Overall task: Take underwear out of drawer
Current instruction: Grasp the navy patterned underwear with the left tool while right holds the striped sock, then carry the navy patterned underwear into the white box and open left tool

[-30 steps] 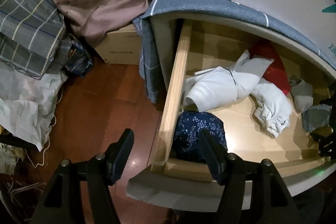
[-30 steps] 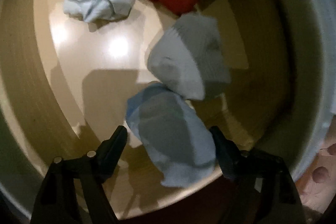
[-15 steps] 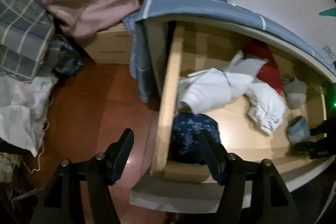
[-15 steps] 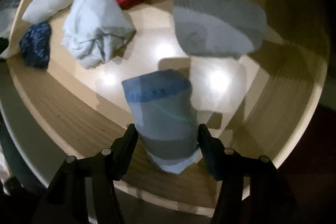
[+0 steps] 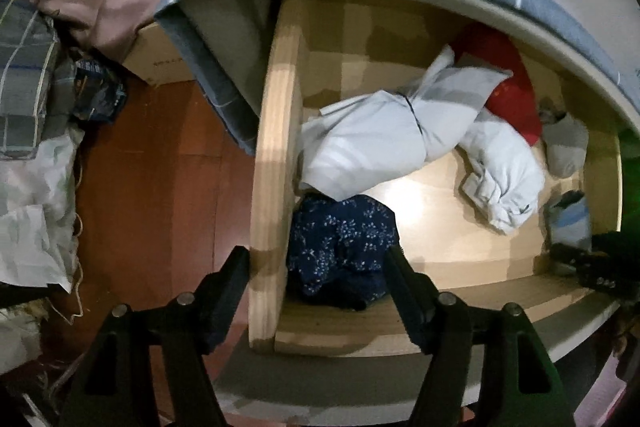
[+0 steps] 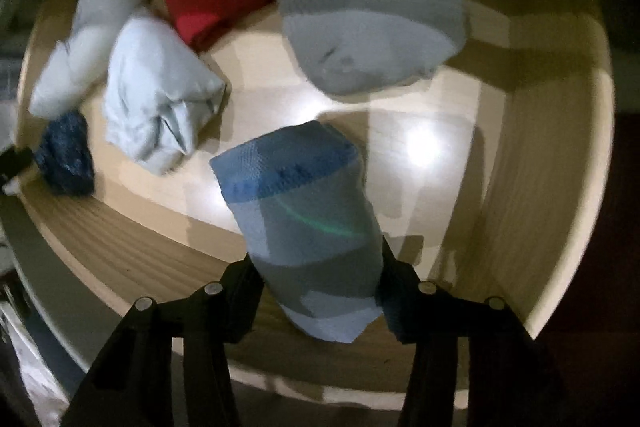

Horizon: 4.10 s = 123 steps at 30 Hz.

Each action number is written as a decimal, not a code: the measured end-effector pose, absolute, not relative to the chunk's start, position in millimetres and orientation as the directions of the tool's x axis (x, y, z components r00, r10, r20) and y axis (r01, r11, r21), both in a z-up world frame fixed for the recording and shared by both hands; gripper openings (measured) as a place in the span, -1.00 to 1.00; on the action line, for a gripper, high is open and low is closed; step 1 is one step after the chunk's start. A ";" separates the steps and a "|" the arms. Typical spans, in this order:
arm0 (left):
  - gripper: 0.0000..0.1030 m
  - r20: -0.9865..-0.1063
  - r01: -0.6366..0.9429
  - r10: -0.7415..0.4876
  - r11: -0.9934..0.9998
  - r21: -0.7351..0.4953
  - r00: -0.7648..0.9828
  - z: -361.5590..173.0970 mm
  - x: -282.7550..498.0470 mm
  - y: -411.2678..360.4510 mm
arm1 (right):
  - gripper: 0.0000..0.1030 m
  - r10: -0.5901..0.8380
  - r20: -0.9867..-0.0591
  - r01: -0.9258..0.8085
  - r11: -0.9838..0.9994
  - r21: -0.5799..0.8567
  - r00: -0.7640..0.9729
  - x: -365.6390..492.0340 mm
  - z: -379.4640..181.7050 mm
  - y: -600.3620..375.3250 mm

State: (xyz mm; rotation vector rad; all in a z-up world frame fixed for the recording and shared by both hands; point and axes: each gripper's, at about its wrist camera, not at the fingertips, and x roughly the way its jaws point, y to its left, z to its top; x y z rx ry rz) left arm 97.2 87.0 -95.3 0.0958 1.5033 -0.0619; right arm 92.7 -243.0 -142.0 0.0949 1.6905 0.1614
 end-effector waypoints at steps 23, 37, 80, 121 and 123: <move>0.38 -0.999 0.130 0.003 0.992 -0.003 -0.046 -131.3 115.0 58.2 | -0.11 0.150 -0.982 0.131 0.978 0.164 0.112 30.3 -99.9 -272.9; 0.43 -0.993 0.148 0.067 0.988 0.052 -0.096 -154.6 132.0 27.1 | -0.11 0.108 -0.988 0.074 0.990 0.117 0.112 29.6 -95.0 -252.4; -0.49 -0.997 0.242 -0.051 0.970 -0.038 0.049 -53.1 101.8 -0.3 | -0.09 0.084 -0.992 0.093 0.991 0.092 0.090 46.6 -123.9 -253.0; -0.39 -0.818 0.334 -0.158 0.942 0.044 0.553 109.1 224.0 -31.1 | -0.10 0.042 -0.994 0.106 0.993 0.053 0.101 46.8 -131.1 -235.6; -0.20 -0.817 0.326 -0.149 0.944 0.050 0.556 105.2 223.5 -30.9 | -0.10 0.041 -0.994 0.104 0.993 0.052 0.101 47.9 -131.5 -236.0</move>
